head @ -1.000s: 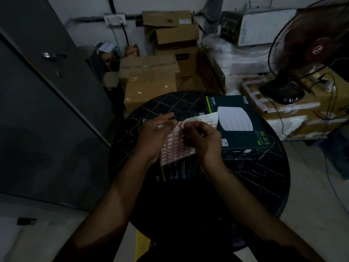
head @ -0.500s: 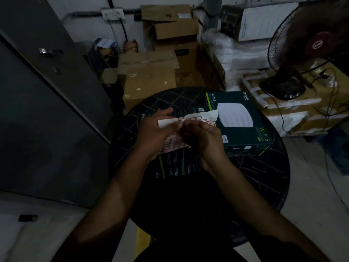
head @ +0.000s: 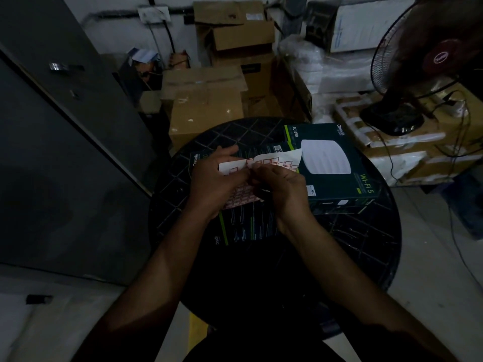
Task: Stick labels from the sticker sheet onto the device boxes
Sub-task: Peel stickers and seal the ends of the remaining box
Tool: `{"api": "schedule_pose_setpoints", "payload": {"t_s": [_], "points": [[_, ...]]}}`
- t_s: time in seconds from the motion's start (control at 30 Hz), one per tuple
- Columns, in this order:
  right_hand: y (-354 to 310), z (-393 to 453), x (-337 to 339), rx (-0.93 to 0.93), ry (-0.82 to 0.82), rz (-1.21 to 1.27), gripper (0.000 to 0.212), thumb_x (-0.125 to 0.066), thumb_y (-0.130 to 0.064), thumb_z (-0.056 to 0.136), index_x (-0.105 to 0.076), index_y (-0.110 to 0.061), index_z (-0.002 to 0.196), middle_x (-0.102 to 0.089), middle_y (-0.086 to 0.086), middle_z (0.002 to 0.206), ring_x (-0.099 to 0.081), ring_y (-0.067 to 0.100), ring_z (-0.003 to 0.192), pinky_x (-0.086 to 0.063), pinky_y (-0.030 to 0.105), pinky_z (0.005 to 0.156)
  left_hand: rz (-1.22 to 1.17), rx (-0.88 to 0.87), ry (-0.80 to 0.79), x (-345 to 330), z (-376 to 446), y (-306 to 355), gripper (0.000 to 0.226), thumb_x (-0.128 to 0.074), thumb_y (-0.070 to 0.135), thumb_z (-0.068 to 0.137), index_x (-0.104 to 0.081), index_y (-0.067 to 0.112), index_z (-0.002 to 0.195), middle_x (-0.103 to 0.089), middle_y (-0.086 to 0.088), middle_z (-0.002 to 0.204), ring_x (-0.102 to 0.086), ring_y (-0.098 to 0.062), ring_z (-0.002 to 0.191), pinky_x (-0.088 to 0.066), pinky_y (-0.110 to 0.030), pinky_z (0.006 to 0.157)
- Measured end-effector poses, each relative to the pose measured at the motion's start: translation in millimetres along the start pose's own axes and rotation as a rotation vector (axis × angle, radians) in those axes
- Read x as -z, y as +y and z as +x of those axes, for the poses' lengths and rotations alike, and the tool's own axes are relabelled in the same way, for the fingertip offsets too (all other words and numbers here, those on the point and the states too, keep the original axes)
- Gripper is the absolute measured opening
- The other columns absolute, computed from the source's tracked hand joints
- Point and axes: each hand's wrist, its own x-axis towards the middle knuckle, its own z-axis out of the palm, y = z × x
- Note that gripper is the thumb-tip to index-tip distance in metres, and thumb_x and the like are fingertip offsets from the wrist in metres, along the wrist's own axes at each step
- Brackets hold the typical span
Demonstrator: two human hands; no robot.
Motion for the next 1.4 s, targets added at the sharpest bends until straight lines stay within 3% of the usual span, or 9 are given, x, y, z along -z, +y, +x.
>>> {"api": "schedule_pose_setpoints", "payload": {"t_s": [0.13,0.23,0.43,0.57,0.67,0.93,1.07,1.2,1.4], "points": [[-1.5,0.4,-1.9,0.007,0.003,-0.012,0.012,-0.067,-0.013,0.093,-0.076,-0.006,0.092,-0.072,0.020,0.092,-0.068,0.025,0.082,-0.056,0.030,0.071,0.023,-0.048,-0.012,0.6,1.2,4.0,0.035,-0.088,0.029,0.066,-0.070,0.050,0.087,-0.066,-0.003,0.129,-0.060,-0.022,0.122,-0.053,-0.047,0.098],[-2.0,0.1,-2.8,0.015,0.009,-0.017,0.014,-0.067,-0.014,0.093,-0.076,-0.003,0.095,-0.072,0.021,0.092,-0.068,0.025,0.081,-0.056,0.029,0.070,0.035,-0.059,-0.012,-0.2,0.6,5.8,0.037,-0.086,0.044,0.056,-0.070,0.055,0.087,-0.068,-0.005,0.126,-0.063,-0.022,0.118,-0.055,-0.046,0.095],[-6.1,-3.7,-6.9,-0.003,0.020,-0.005,0.012,-0.066,-0.011,0.094,-0.075,-0.005,0.091,-0.072,0.005,0.073,-0.068,0.011,0.064,-0.054,0.020,0.058,0.111,-0.053,0.042,-1.6,2.4,2.6,0.055,-0.086,0.037,0.067,-0.072,0.015,0.116,-0.065,0.019,0.112,-0.065,0.002,0.103,-0.057,-0.039,0.090],[-8.1,-6.2,-8.2,0.002,0.037,-0.025,0.013,-0.064,-0.012,0.095,-0.075,-0.009,0.088,-0.073,0.008,0.078,-0.069,0.014,0.068,-0.055,0.022,0.059,0.131,-0.099,0.055,-2.9,-0.9,6.7,0.034,-0.087,0.032,0.067,-0.069,0.057,0.082,-0.068,0.004,0.123,-0.063,-0.014,0.116,-0.055,-0.043,0.094],[-9.6,-9.2,-8.9,0.002,0.028,-0.003,0.015,-0.063,-0.011,0.095,-0.075,-0.011,0.087,-0.074,0.006,0.079,-0.070,0.011,0.067,-0.056,0.020,0.058,0.148,-0.133,0.061,-1.5,-3.6,9.1,0.041,-0.088,0.029,0.065,-0.064,0.061,0.074,-0.067,0.000,0.127,-0.062,-0.018,0.119,-0.054,-0.044,0.096],[-7.3,-14.1,-8.9,0.003,0.041,-0.009,0.013,-0.064,-0.011,0.095,-0.075,-0.005,0.092,-0.072,0.011,0.081,-0.067,0.013,0.068,-0.053,0.020,0.057,0.200,-0.151,0.102,-4.7,-9.7,8.3,0.030,-0.088,0.022,0.071,-0.076,0.022,0.098,-0.067,-0.003,0.127,-0.056,-0.017,0.126,-0.048,-0.041,0.103],[-7.4,-15.2,-9.2,-0.019,0.055,-0.003,0.012,-0.067,-0.012,0.093,-0.076,-0.004,0.093,-0.073,0.011,0.082,-0.067,0.016,0.070,-0.054,0.021,0.058,0.204,-0.150,0.101,-3.5,-11.1,8.0,0.033,-0.087,0.021,0.072,-0.076,0.020,0.102,-0.067,-0.003,0.127,-0.059,-0.017,0.123,-0.050,-0.041,0.100],[-7.4,-17.0,-9.2,-0.025,0.043,-0.014,0.012,-0.066,-0.013,0.093,-0.076,-0.005,0.095,-0.074,0.010,0.083,-0.069,0.017,0.074,-0.054,0.023,0.062,0.203,-0.167,0.123,-4.6,-14.4,9.9,0.038,-0.087,0.018,0.071,-0.069,0.033,0.101,-0.069,-0.004,0.123,-0.062,-0.022,0.119,-0.051,-0.044,0.098],[-9.8,-19.0,-8.5,-0.036,0.047,-0.008,0.017,-0.063,-0.009,0.094,-0.076,-0.014,0.086,-0.076,0.005,0.080,-0.070,0.014,0.072,-0.056,0.025,0.062,0.250,-0.172,0.134,-4.3,-16.0,9.5,0.032,-0.086,0.014,0.071,-0.077,0.011,0.101,-0.068,-0.004,0.124,-0.058,-0.017,0.122,-0.048,-0.037,0.103]]}}
